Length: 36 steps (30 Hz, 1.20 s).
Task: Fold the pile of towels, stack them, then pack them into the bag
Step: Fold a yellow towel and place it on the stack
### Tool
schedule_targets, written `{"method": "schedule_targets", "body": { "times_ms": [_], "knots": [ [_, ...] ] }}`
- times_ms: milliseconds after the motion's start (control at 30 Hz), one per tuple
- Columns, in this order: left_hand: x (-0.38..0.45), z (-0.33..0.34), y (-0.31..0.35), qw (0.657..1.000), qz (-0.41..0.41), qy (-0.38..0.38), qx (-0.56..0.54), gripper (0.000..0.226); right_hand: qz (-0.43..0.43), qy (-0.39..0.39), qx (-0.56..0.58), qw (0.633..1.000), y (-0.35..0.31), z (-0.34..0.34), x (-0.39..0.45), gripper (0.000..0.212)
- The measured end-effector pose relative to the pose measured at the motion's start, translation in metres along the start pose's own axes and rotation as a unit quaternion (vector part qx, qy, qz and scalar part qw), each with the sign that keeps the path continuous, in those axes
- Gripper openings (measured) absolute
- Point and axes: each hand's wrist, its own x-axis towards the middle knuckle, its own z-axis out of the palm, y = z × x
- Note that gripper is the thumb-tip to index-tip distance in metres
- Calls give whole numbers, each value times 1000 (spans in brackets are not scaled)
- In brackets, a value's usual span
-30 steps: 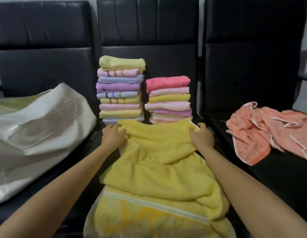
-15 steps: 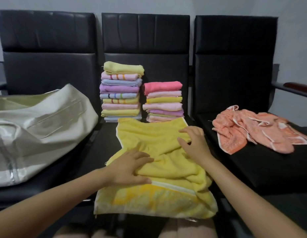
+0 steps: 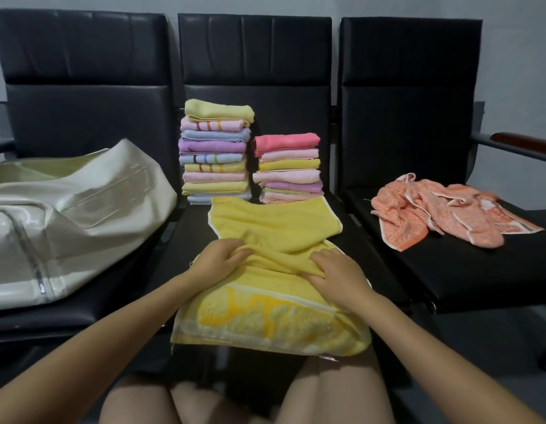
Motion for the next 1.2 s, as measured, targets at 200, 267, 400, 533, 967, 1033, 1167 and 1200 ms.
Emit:
{"method": "schedule_targets", "body": {
  "times_ms": [200,267,400,533,967,1033,1167,1200],
  "knots": [
    [37,-16,8,989,-56,89,102,27,30,21,95,995,-6,-29,51,33],
    [54,-23,4,976,-52,130,169,22,24,49,61,997,-5,-34,74,32],
    [64,-22,-6,963,-122,105,214,26,28,35,-56,997,-6,-25,93,46],
    [25,-12,6,990,-69,80,89,14,-20,21,101,994,-21,-12,63,25],
    [-75,6,17,952,216,-79,203,64,-256,31,-11,966,-19,26,-33,68],
    [-77,9,17,954,219,-54,196,56,-261,61,-9,963,-18,30,-35,57],
    [-79,7,17,974,205,-20,92,33,-233,73,66,967,-21,25,-37,30],
    [-79,6,18,979,193,-15,62,31,-219,68,91,969,-23,24,-37,27]
  ]
}}
